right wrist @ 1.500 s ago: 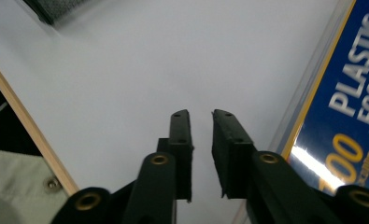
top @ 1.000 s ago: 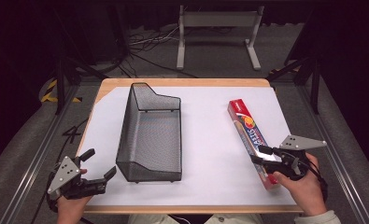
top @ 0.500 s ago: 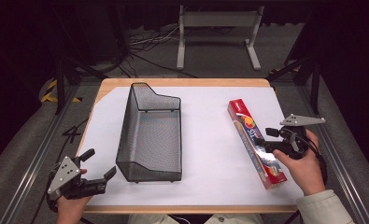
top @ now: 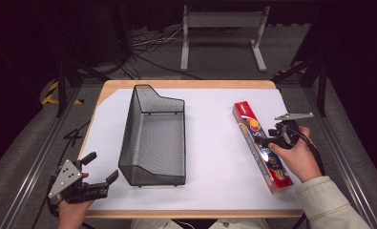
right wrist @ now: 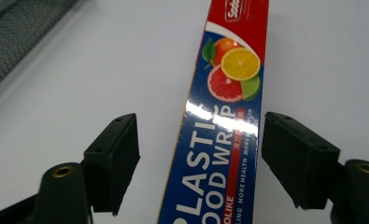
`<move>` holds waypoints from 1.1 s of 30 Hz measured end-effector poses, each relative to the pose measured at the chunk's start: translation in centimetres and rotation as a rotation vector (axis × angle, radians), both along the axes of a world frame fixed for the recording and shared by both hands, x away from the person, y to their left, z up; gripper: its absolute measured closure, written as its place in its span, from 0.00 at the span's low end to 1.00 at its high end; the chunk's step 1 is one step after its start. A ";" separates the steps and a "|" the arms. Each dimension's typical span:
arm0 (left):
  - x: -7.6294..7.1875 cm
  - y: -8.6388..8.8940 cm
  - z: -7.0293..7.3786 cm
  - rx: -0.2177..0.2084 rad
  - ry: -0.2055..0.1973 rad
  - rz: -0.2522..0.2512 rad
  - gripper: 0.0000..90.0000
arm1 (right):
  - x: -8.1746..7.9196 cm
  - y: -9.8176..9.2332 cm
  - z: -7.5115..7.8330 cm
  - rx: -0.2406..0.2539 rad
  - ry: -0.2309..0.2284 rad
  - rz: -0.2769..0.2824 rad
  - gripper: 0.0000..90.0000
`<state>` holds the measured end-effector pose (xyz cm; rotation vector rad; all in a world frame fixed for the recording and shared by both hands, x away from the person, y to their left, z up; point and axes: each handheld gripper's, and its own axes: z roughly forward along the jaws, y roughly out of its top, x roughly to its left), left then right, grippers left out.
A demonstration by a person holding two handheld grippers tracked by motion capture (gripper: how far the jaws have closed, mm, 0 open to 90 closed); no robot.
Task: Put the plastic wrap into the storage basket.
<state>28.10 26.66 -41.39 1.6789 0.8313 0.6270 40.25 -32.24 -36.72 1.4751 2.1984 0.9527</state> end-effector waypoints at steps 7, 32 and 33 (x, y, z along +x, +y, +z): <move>0.0 0.0 0.0 -0.003 -0.001 -0.001 0.05 | 1.5 0.6 -1.7 -0.053 0.090 -0.018 0.24; 0.0 0.1 0.0 -0.006 0.001 0.000 0.05 | 2.9 2.0 -4.1 -0.179 0.241 -0.079 0.39; 0.0 0.1 0.0 -0.005 0.002 0.000 0.05 | 2.8 2.2 -4.0 -0.189 0.238 -0.090 0.40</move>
